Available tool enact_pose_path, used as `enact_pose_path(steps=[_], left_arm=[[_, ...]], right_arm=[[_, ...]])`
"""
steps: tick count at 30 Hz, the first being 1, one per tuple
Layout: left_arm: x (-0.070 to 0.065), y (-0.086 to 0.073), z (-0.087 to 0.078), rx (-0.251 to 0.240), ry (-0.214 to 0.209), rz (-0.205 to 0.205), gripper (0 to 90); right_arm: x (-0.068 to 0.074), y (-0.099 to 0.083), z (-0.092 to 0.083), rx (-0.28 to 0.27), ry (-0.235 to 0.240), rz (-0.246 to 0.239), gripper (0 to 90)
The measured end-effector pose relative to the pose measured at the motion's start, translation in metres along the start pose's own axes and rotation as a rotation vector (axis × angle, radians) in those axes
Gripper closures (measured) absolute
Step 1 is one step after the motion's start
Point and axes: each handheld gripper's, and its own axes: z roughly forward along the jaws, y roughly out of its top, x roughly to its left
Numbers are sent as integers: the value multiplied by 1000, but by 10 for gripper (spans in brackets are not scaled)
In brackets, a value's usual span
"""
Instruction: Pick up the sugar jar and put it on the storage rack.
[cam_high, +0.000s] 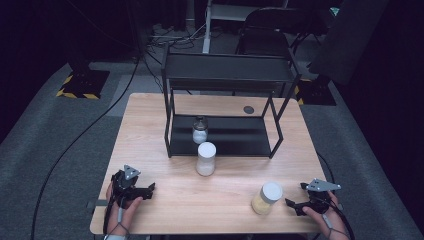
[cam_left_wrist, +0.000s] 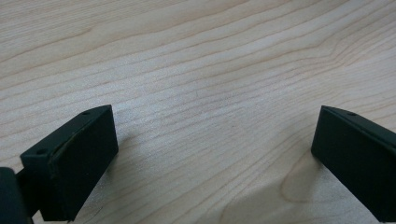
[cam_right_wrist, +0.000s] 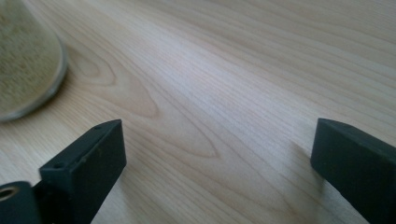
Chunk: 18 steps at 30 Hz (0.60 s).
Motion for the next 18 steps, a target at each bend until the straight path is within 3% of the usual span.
enact_pose_path(steps=[7, 18], left_arm=[[0, 0, 0, 0, 1, 0, 5], [0, 0, 0, 0, 1, -1, 5]], right_arm=[[0, 10, -11, -35, 9, -14, 47], [3, 44, -36, -71, 4, -76, 57]])
